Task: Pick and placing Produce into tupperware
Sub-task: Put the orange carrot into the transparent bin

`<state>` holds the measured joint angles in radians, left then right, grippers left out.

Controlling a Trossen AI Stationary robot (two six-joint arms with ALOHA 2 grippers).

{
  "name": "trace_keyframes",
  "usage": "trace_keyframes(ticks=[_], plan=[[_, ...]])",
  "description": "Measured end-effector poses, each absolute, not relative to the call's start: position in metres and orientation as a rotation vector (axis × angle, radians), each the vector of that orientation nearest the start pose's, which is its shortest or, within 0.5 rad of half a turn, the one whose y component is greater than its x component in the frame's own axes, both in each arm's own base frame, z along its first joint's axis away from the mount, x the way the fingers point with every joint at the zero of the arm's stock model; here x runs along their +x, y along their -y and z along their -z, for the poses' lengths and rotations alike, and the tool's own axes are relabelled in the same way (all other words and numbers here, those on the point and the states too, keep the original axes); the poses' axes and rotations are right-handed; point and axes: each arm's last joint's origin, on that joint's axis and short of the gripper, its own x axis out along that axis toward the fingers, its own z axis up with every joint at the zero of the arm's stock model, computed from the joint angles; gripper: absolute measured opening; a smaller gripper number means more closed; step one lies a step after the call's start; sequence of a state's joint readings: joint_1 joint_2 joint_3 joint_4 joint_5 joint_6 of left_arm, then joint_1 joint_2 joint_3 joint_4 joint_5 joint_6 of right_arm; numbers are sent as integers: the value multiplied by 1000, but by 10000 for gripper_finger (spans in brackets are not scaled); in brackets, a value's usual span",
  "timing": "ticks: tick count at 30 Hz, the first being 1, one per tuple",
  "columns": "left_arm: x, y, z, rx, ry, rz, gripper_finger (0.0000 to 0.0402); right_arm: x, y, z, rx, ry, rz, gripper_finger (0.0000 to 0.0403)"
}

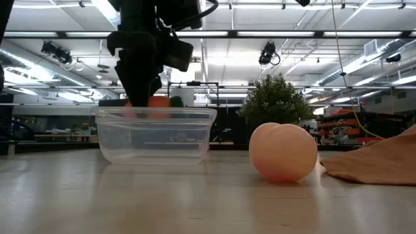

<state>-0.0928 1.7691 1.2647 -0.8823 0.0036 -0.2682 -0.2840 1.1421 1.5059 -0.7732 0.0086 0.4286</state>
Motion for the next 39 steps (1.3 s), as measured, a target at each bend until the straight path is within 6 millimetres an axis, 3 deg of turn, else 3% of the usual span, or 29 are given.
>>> trace_keyframes(ticks=[19, 28, 39], plan=[[331, 23, -185, -95, -1357, -71, 176, 200, 59, -448, 486, -338, 373, 122], [336, 25, -158, -75, -1453, -57, 176, 200, 59, -448, 490, -337, 374, 122], [339, 27, -151, -56, -1463, -41, 176, 200, 59, -448, 493, -337, 374, 122]])
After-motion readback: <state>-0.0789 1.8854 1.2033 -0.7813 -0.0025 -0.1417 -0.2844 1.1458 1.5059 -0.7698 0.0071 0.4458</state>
